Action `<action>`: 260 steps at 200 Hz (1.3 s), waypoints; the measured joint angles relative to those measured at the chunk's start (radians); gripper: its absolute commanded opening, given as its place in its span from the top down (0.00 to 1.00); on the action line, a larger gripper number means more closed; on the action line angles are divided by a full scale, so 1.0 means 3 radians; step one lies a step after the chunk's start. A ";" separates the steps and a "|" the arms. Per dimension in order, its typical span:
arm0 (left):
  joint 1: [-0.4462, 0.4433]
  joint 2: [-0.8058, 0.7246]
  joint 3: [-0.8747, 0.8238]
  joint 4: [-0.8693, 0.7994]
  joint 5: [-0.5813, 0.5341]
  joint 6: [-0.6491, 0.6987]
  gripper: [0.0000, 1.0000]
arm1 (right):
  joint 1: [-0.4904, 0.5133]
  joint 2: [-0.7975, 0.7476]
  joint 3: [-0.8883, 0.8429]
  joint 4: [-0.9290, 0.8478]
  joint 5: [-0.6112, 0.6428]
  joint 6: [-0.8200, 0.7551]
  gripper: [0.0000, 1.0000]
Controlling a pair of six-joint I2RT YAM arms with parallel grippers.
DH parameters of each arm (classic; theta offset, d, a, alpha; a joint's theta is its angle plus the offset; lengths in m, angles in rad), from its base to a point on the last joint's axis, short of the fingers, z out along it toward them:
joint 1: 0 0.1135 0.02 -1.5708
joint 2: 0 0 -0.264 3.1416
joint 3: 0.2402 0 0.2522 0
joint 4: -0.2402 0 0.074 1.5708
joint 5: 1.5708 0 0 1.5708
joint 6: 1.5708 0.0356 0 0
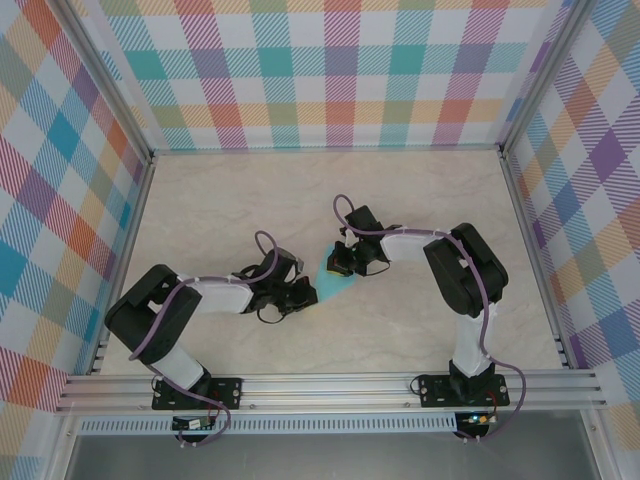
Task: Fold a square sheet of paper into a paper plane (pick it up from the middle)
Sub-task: Fourth fold the wing at the center of the table.
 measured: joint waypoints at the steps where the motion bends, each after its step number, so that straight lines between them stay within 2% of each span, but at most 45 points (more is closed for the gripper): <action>1: 0.0001 -0.0006 -0.0004 -0.0001 0.0000 0.0000 0.99 | 0.0000 0.0000 0.0000 0.0000 0.0000 0.0000 1.00; 49: 0.0038 -0.0272 -0.0064 -0.0261 0.0013 0.0001 1.00 | 0.0000 0.0003 0.0009 -0.0013 0.0001 0.0000 1.00; 81: 0.0038 -0.0304 0.0090 -0.0242 0.0041 0.0000 1.00 | 0.0000 0.0005 0.0013 -0.0015 0.0000 0.0000 1.00; 123: 0.0038 0.0120 0.0532 -0.0142 0.0008 0.0003 1.00 | -0.0001 0.0022 0.0041 -0.0050 -0.0010 0.0000 1.00; 163: 0.0041 0.0453 0.0576 -0.0108 -0.0014 0.0017 1.00 | -0.0001 0.0042 0.0085 -0.0108 -0.0014 -0.0001 1.00; 227: 0.0060 0.0348 0.0220 0.0313 0.0075 0.0042 1.00 | -0.0003 0.0090 0.0197 -0.0278 -0.0010 -0.0001 1.00; 260: 0.0067 -0.0013 -0.0095 0.0144 0.0135 0.0109 1.00 | -0.0003 0.0095 0.0211 -0.0313 -0.0009 0.0000 1.00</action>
